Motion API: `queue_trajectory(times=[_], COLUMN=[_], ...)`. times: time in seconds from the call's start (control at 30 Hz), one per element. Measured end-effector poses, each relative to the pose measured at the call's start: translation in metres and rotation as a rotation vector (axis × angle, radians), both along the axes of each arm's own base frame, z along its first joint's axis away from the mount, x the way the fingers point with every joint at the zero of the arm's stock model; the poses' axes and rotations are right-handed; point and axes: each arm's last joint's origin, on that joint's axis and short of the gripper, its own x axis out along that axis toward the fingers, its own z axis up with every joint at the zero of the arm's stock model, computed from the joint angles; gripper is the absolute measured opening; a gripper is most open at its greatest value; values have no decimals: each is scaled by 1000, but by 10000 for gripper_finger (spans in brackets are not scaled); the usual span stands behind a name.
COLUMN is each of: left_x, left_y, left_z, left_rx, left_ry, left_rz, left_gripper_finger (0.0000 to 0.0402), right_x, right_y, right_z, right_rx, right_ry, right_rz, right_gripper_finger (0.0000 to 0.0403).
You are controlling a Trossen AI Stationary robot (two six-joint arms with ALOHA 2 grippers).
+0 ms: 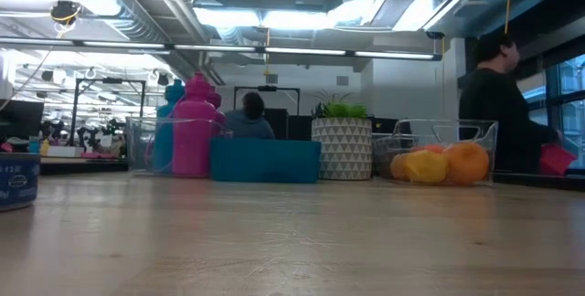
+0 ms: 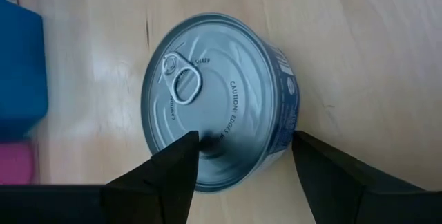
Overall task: Pick & Place Food Item
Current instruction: Put the blue tuna can into the blue bin
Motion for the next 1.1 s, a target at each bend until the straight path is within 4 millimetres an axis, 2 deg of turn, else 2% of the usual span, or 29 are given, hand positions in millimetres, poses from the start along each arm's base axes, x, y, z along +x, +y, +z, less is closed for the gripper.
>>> queue_trajectory(times=[0.13, 0.37, 0.53, 1.1], left_x=[4, 12, 13, 20], left_y=[0, -1, -3, -1], left_z=[-4, -34, -40, -40], left_rx=[13, 124, 139, 138], left_ry=[-9, -6, -7, -60], left_rz=[4, 19, 27, 51], left_gripper_finger=[223, 223, 214, 86], right_x=[0, 0, 0, 0], right_y=[0, 0, 0, 0], right_z=[-1, -2, -2, -3], right_rx=[-10, -13, -15, -31], right_ry=[9, 13, 20, 20], right_rz=[0, 0, 0, -1], right_gripper_finger=[329, 329, 329, 329])
